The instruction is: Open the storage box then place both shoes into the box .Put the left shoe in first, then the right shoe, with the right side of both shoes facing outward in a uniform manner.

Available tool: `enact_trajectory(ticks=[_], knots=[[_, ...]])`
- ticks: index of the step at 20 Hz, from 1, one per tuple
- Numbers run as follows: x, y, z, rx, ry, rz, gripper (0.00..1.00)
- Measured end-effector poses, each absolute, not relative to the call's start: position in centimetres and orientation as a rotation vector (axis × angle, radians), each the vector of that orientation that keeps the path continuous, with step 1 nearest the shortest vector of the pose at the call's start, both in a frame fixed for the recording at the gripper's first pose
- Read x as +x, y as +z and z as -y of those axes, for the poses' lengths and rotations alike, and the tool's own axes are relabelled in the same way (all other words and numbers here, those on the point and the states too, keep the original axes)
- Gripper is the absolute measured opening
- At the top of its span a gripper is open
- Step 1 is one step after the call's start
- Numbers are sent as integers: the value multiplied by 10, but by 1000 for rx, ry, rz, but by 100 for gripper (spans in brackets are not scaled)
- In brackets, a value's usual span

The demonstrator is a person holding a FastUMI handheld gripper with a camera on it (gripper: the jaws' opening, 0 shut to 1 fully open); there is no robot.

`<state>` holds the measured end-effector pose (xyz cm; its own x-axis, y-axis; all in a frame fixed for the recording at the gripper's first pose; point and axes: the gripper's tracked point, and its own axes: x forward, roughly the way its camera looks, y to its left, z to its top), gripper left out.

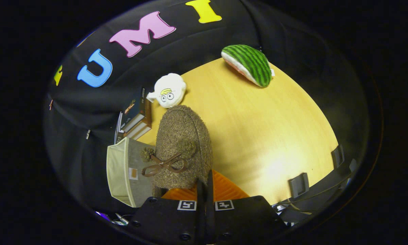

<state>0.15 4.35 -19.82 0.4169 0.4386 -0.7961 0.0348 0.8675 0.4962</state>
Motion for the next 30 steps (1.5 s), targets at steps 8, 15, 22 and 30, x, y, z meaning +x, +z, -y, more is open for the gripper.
enact_trajectory(ticks=[8, 15, 22, 30], knots=[[-14, -138, -171, 564, 382, -1060, 5], [-25, -137, -252, 571, 427, -1079, 5], [-33, -165, -284, 509, 410, -1136, 5], [-47, -165, -304, 547, 478, -1180, 27]])
